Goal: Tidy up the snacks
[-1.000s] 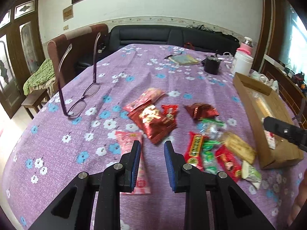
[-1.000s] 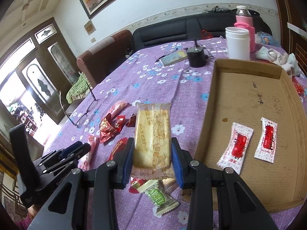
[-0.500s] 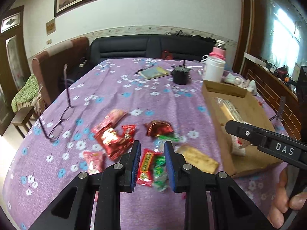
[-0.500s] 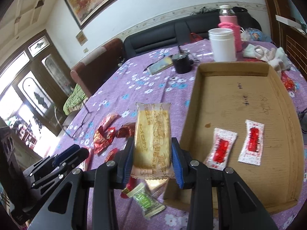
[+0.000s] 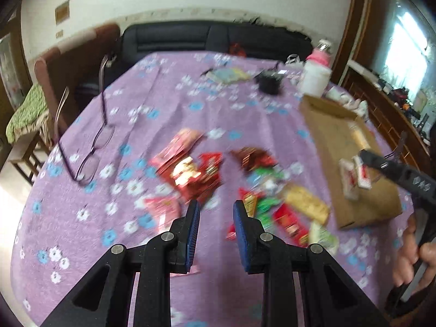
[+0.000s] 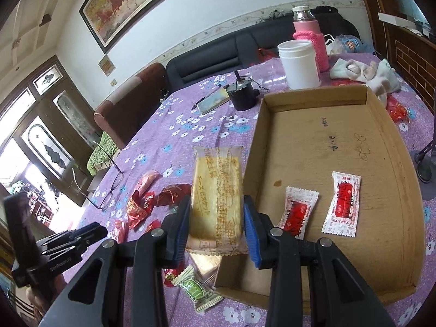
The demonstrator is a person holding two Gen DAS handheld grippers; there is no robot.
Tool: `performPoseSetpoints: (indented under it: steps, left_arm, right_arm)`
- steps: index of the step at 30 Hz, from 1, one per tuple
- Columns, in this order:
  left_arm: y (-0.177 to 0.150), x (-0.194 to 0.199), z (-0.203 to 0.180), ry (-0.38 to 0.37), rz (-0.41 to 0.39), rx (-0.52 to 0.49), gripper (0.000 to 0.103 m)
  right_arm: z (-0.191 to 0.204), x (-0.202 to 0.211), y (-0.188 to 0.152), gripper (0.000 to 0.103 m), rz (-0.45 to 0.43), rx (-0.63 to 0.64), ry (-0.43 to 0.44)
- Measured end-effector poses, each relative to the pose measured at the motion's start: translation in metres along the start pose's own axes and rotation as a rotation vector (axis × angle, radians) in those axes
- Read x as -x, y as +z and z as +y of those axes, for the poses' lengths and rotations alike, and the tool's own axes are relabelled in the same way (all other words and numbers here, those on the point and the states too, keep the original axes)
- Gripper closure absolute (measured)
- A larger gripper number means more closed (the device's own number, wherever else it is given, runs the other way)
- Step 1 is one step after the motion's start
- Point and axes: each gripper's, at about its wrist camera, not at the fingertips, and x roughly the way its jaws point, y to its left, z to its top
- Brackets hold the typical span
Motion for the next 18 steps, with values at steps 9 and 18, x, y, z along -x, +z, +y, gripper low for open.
performPoseSetpoints:
  steps: [9, 18]
  left_arm:
    - [-0.024, -0.045, 0.021, 0.166, 0.116, 0.055, 0.054]
    - [-0.026, -0.046, 0.025, 0.199, 0.087, 0.104, 0.078]
  right_arm:
    - [0.001, -0.003, -0.003, 0.068, 0.013, -0.007, -0.005]
    - [-0.004, 0.004, 0.000, 0.067, -0.008, -0.024, -0.007]
